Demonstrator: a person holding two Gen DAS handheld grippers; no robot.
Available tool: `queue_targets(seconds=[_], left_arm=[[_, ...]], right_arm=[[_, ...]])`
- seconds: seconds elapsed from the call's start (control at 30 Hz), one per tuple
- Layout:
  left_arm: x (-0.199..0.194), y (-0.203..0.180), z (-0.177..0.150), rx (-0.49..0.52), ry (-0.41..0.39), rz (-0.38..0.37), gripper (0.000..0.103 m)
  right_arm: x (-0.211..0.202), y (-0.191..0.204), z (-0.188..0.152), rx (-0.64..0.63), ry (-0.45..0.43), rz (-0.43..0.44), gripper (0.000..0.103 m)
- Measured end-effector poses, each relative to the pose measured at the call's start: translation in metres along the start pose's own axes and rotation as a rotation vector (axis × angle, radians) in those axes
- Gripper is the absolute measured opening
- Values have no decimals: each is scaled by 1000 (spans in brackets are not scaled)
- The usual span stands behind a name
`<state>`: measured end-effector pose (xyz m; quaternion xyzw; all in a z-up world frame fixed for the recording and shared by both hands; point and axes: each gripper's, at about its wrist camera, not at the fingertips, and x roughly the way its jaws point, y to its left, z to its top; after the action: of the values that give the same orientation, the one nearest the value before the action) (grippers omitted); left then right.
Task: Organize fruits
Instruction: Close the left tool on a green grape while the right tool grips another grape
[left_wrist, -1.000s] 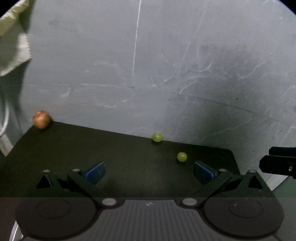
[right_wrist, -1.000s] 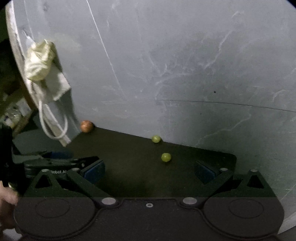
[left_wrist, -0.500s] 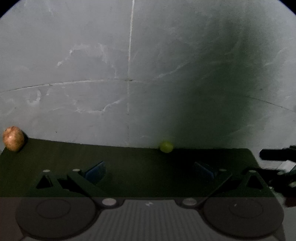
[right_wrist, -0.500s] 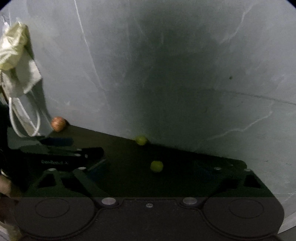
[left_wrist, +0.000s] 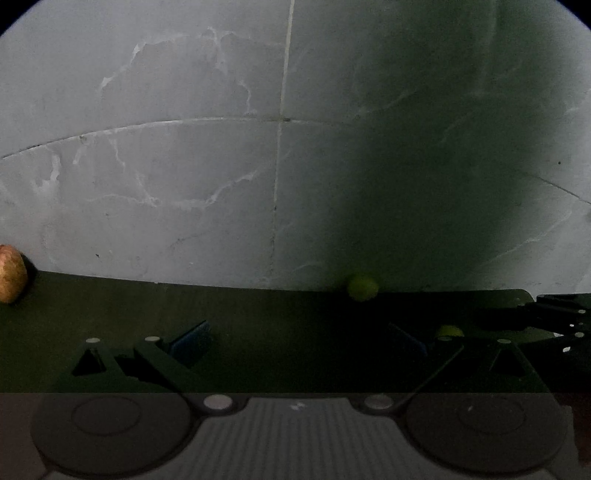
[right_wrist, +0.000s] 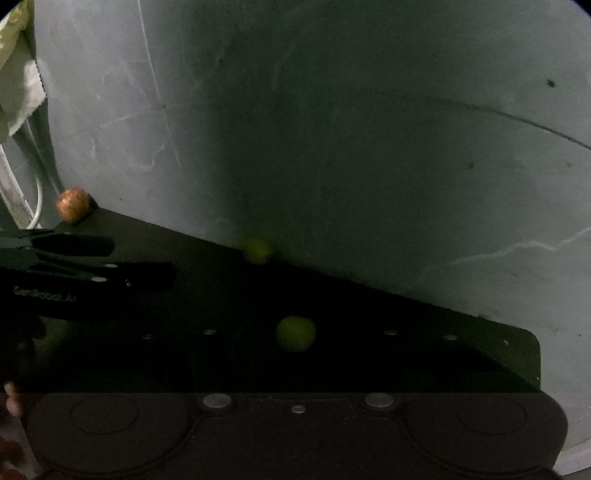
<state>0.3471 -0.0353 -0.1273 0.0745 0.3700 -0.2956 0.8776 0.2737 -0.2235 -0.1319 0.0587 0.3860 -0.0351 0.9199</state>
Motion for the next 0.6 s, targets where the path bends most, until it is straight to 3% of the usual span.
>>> queue_targets(seconds=[0.2, 0.47, 0.6], left_arm=[[7, -3, 3, 13, -2, -18, 102], [16, -9, 7, 30, -5, -36, 102], [22, -16, 11, 32, -5, -47, 102]], right_arm=[[7, 3, 0, -8, 24, -3, 49], [9, 1, 1, -3, 35, -1, 27], [8, 0, 0, -7, 34, 7, 26]])
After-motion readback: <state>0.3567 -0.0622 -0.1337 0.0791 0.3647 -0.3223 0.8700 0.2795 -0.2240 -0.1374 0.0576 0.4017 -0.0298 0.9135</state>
